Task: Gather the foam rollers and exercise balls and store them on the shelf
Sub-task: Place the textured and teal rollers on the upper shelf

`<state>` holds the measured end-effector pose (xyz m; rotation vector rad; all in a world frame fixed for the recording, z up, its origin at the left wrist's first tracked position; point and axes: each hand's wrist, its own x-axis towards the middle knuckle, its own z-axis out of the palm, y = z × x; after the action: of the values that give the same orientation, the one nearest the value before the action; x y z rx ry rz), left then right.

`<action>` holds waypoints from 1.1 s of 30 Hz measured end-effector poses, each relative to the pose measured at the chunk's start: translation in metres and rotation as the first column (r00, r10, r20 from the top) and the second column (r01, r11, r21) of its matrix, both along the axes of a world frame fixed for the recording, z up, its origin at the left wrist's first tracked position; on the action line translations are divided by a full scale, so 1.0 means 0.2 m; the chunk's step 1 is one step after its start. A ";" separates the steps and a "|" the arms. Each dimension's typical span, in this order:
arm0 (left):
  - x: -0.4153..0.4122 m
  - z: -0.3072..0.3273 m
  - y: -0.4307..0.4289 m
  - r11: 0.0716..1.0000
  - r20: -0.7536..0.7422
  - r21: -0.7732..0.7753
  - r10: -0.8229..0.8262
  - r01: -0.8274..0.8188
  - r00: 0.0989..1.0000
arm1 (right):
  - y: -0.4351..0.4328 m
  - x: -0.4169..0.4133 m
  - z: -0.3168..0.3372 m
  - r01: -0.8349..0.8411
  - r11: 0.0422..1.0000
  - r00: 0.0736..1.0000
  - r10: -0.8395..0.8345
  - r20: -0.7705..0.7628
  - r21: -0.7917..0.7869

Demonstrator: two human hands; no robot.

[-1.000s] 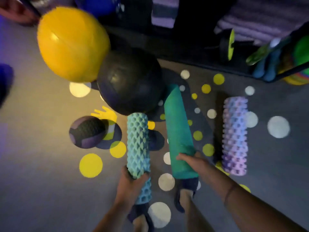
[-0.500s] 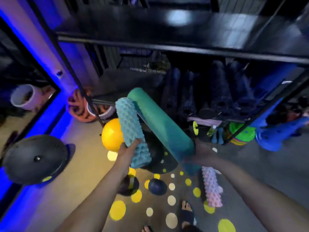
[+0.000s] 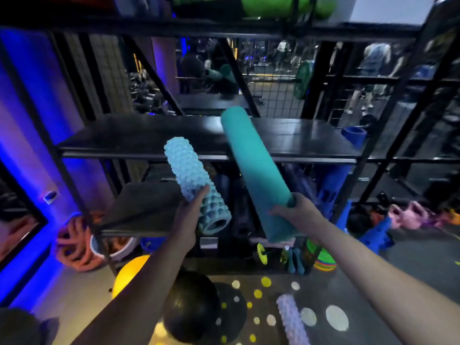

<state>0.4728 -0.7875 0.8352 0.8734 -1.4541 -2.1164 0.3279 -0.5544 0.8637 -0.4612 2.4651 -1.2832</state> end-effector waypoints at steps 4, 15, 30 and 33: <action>-0.29 0.10 0.10 0.995 -0.010 0.008 -0.096 0.096 0.995 | 0.14 -0.28 0.06 0.215 0.968 0.976 -0.209 0.060 -0.132; -1.57 0.32 0.26 0.983 -0.010 -0.139 -0.120 0.117 0.993 | 0.29 -1.42 0.18 0.290 0.943 0.954 -0.298 -0.025 -0.161; -2.53 0.12 0.35 0.934 0.219 -0.325 -0.077 0.147 0.973 | 0.21 -2.68 0.03 0.202 0.913 0.944 -0.086 -0.319 0.354; -2.74 0.10 0.30 0.947 0.241 -0.289 -0.070 0.140 0.968 | 0.19 -2.78 -0.04 0.175 0.920 0.948 -0.061 -0.313 0.351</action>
<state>-0.0747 -0.7277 0.8552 0.9582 -1.9233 -1.8377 -0.2282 -0.5159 0.8558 -0.4318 2.9459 -0.7906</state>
